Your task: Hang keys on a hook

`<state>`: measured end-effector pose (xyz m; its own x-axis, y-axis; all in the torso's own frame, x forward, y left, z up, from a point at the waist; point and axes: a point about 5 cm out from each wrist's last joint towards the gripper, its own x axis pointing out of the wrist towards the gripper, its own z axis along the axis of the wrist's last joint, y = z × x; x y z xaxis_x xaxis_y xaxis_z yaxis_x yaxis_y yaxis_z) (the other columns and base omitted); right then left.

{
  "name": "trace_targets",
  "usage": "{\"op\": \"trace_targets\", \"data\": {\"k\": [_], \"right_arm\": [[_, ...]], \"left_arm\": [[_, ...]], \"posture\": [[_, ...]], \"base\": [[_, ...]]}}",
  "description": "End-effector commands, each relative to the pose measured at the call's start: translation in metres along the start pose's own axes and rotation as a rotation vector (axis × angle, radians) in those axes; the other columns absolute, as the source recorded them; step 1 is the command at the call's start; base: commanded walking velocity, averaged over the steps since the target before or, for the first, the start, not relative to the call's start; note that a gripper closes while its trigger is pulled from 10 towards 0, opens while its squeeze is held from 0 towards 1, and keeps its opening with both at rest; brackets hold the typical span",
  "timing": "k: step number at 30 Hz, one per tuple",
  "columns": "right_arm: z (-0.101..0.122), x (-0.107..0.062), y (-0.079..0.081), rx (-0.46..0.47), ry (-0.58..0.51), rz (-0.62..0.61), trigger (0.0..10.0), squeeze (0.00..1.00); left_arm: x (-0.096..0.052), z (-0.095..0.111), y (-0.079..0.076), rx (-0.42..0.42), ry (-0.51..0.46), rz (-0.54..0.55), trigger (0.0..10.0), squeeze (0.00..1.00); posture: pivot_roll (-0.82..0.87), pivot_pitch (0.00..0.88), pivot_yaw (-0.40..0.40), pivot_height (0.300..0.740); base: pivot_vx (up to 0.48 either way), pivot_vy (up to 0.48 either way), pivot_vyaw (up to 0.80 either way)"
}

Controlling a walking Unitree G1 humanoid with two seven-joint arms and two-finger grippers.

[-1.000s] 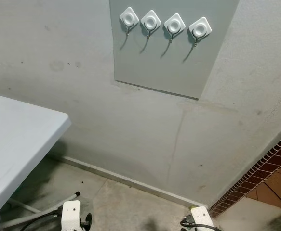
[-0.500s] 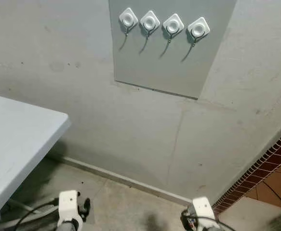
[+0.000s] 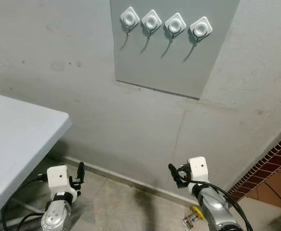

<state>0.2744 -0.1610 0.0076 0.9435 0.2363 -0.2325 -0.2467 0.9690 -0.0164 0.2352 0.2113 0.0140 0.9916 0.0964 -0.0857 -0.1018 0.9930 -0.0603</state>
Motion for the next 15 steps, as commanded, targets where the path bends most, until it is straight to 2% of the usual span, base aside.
{"op": "trace_targets", "data": {"k": [1, 4, 9, 13, 15], "right_arm": [[0.038, 0.011, -0.001, -0.015, -0.171, 0.004, 10.0, 0.0], [0.056, 0.014, 0.003, -0.012, -0.237, 0.004, 10.0, 0.0], [0.077, 0.017, 0.011, 0.019, -0.313, 0.045, 10.0, 0.0], [0.082, 0.015, 0.012, 0.009, -0.322, 0.056, 10.0, 0.0], [0.085, 0.014, 0.009, -0.025, -0.318, 0.042, 10.0, 0.0]], "left_arm": [[0.011, 0.035, -0.006, -0.008, -0.135, -0.03, 10.0, 0.0], [0.013, 0.045, -0.007, -0.041, -0.168, -0.033, 10.0, 0.0], [0.016, 0.064, -0.008, -0.049, -0.228, -0.043, 10.0, 0.0], [0.013, 0.068, -0.007, -0.054, -0.208, -0.03, 10.0, 0.0], [0.014, 0.072, -0.006, -0.059, -0.2, -0.007, 10.0, 0.0]], "posture": [[-0.03, 0.006, -0.006, 0.74], [-0.03, 0.008, -0.012, 0.74], [-0.02, 0.014, -0.019, 0.74], [-0.02, 0.013, -0.021, 0.74], [-0.02, 0.012, -0.022, 0.74]], "base": [[0.0, 0.0, 0.0], [0.0, 0.0, 0.0], [0.0, 0.0, 0.0], [0.0, 0.0, 0.0], [0.0, 0.0, 0.0]]}}
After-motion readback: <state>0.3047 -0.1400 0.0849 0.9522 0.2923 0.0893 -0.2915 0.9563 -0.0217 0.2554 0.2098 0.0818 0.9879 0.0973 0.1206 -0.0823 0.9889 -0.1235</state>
